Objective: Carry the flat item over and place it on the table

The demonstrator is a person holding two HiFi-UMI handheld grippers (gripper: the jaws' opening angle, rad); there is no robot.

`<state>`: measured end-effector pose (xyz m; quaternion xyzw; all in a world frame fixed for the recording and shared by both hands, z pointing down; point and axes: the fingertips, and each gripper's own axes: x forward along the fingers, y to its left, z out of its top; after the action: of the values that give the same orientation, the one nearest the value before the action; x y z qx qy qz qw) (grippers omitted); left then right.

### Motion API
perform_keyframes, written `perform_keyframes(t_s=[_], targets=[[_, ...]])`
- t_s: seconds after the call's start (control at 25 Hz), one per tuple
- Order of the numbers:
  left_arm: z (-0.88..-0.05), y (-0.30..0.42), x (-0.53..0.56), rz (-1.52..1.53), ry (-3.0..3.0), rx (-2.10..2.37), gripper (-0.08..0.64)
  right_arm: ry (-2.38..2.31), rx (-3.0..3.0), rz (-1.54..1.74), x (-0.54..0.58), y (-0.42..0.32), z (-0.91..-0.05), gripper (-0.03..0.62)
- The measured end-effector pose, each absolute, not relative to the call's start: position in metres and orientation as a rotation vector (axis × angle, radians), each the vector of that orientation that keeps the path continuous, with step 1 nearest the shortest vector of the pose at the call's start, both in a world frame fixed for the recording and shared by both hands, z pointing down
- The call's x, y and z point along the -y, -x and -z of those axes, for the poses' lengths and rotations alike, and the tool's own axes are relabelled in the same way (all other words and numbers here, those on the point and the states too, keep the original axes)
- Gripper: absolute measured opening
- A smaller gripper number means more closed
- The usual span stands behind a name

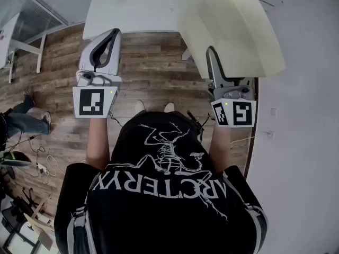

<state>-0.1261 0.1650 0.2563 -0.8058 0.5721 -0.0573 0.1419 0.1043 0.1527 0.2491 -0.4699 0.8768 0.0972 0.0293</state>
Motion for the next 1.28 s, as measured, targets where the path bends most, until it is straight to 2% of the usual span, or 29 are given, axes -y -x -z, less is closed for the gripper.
perform_keyframes(t_s=[0.8,1.28], targets=[[-0.259,0.092,-0.137,0.204,2.304,-1.679,0.011,1.448,-2.731,-0.247,-0.124,-0.132,-0.263,0.264],[-0.263,0.074,-0.104,0.228,2.177,-1.764,0.011,1.442,-2.773,-0.220,-0.088,-0.182,-0.284,0.264]])
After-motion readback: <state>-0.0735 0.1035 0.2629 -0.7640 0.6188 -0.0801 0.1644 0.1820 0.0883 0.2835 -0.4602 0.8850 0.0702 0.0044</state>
